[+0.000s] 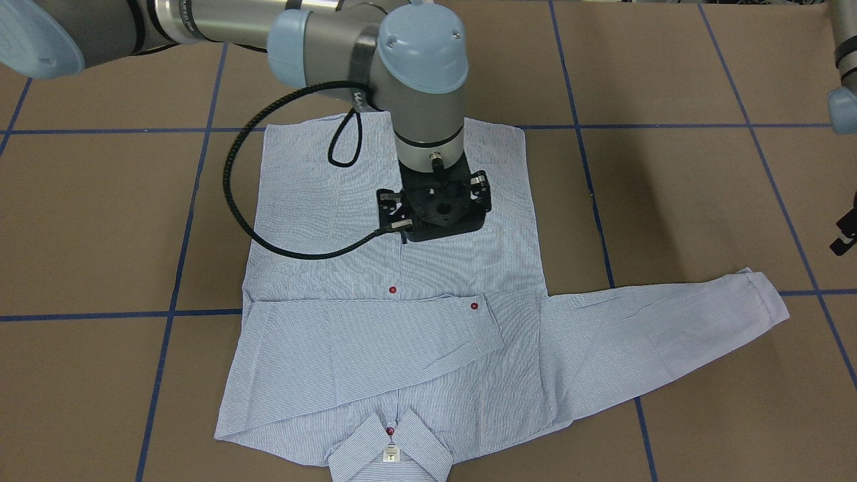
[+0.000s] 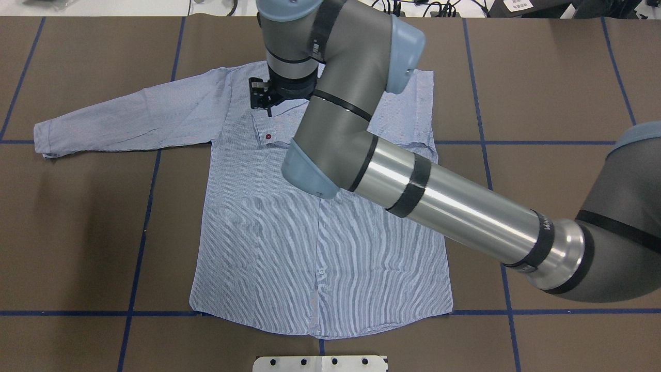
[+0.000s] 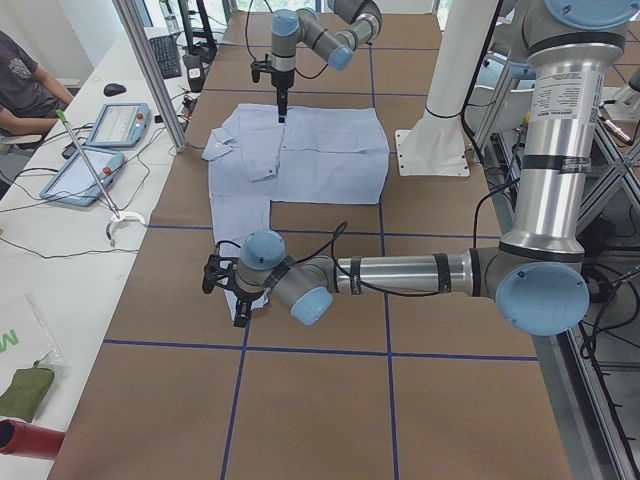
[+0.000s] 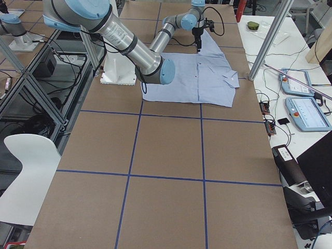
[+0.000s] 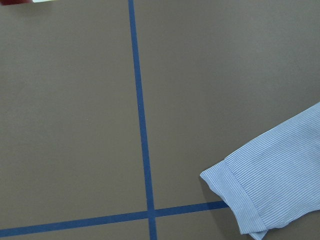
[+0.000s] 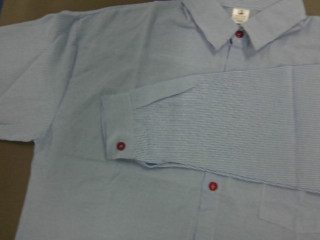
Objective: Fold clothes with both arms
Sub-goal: 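Lay the sleeve across the chest, release, and raise the right gripper, then grasp the other sleeve cuff with the left gripper while right gripper withdraws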
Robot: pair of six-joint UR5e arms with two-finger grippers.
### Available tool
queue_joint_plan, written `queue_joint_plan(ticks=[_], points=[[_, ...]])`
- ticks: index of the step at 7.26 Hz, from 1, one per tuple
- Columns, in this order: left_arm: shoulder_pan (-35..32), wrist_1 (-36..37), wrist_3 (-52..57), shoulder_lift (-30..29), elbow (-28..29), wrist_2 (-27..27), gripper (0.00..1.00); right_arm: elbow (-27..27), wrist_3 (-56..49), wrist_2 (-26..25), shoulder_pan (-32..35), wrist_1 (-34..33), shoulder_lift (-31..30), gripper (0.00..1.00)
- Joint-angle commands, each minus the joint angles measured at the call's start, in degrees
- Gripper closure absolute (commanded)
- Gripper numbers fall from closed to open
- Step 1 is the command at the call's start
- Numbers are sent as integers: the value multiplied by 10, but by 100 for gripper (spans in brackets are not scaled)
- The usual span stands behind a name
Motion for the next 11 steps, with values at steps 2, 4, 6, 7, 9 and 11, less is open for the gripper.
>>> queue_joint_plan(ticks=[2,4,6,7,9,11], points=[[92,-144,-212,1,45,60,1,192,-117,23,62,-89,-158,0],[127,-165,-264,0,53,105,2,208,-136,57,91,-89,-184,0],[128,-180,-264,-26,105,106,10,208,-136,59,91,-88,-186,0],[128,-183,-264,-35,120,111,20,212,-136,59,91,-88,-187,0],[128,-183,-263,-36,125,111,33,213,-136,59,91,-88,-188,0],[128,-183,-262,-38,132,111,37,213,-136,59,91,-88,-188,0]])
